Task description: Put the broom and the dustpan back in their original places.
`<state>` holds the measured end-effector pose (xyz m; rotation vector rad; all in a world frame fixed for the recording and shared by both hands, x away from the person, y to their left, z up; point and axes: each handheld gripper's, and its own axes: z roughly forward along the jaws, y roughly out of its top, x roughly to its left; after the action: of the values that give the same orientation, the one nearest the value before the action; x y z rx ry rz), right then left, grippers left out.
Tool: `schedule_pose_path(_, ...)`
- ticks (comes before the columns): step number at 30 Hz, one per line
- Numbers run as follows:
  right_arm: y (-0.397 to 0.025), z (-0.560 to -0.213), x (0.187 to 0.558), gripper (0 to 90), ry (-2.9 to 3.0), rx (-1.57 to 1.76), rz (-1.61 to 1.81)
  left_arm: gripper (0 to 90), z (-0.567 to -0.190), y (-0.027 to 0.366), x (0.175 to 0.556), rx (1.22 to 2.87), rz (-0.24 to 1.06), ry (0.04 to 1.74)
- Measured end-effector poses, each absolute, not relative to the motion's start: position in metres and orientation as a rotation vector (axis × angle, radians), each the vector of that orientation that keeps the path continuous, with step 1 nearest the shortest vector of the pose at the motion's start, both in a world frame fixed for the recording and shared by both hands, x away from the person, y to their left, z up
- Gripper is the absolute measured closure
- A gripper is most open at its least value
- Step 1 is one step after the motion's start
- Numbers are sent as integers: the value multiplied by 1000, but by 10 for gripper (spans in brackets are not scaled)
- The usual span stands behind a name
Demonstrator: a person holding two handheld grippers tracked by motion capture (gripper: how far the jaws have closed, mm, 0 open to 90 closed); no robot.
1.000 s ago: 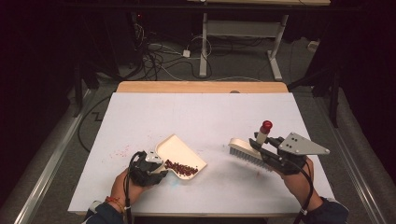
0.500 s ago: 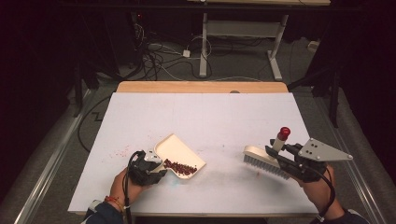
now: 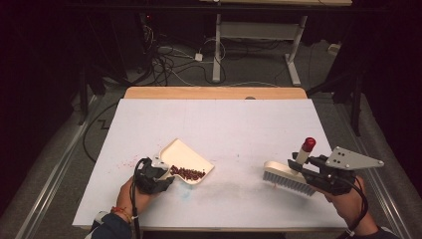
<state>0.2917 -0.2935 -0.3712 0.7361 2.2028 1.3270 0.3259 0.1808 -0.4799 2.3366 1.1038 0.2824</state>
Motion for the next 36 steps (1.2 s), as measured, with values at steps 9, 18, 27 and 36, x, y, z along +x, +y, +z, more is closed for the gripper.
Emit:
schedule_pose_path(9,-294,-370,292,700,2263,721,1350,637,-480,189,331,2298,330,1167)
schedule_pose_path(18,-295,-365,295,699,2317,733,1314,637,-483,204,344,2242,360,1273)
schedule_pose_path(27,-289,-371,312,700,2416,750,1282,636,-484,211,357,2166,423,1392)
schedule_pose_path(36,-282,-376,346,698,2454,782,1280,630,-486,209,370,2080,421,1491)
